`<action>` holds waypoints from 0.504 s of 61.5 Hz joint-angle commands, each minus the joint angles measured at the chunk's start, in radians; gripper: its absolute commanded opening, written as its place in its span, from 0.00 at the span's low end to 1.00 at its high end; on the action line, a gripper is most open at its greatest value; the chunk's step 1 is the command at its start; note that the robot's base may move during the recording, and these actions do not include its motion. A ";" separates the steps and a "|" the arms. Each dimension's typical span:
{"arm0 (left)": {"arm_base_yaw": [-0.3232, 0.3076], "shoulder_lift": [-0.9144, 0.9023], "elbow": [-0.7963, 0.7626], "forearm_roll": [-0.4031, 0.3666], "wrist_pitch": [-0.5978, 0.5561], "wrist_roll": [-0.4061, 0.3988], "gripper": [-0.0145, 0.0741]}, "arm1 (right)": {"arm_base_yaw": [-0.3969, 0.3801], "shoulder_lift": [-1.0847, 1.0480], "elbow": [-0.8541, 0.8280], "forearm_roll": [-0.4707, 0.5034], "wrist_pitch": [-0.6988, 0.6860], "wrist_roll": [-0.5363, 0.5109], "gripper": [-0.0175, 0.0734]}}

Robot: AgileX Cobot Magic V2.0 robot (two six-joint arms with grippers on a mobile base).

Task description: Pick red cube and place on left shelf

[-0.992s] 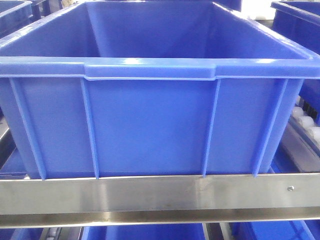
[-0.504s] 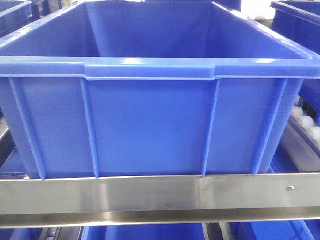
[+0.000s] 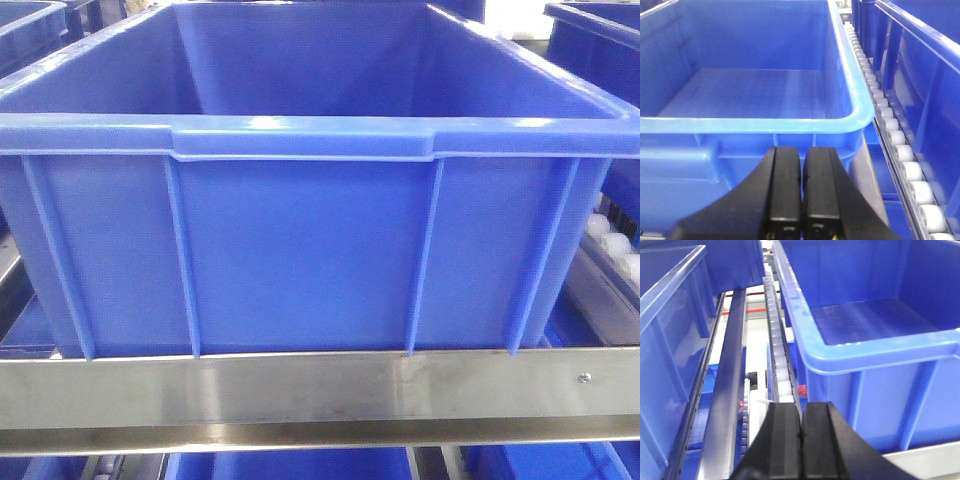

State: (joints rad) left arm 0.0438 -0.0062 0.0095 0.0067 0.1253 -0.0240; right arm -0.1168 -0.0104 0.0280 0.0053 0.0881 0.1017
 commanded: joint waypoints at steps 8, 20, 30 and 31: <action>0.002 -0.017 0.023 -0.007 -0.086 -0.001 0.28 | 0.058 -0.022 -0.015 0.001 -0.094 -0.031 0.25; 0.002 -0.017 0.023 -0.007 -0.086 -0.001 0.28 | 0.077 -0.022 -0.015 0.001 -0.094 -0.035 0.25; 0.002 -0.017 0.023 -0.007 -0.086 -0.001 0.28 | 0.077 -0.022 -0.015 0.001 -0.094 -0.035 0.25; 0.002 -0.017 0.023 -0.007 -0.086 -0.001 0.28 | 0.077 -0.022 -0.015 0.001 -0.094 -0.035 0.25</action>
State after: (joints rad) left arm 0.0438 -0.0062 0.0095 0.0067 0.1253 -0.0240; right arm -0.0417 -0.0104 0.0280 0.0071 0.0881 0.0764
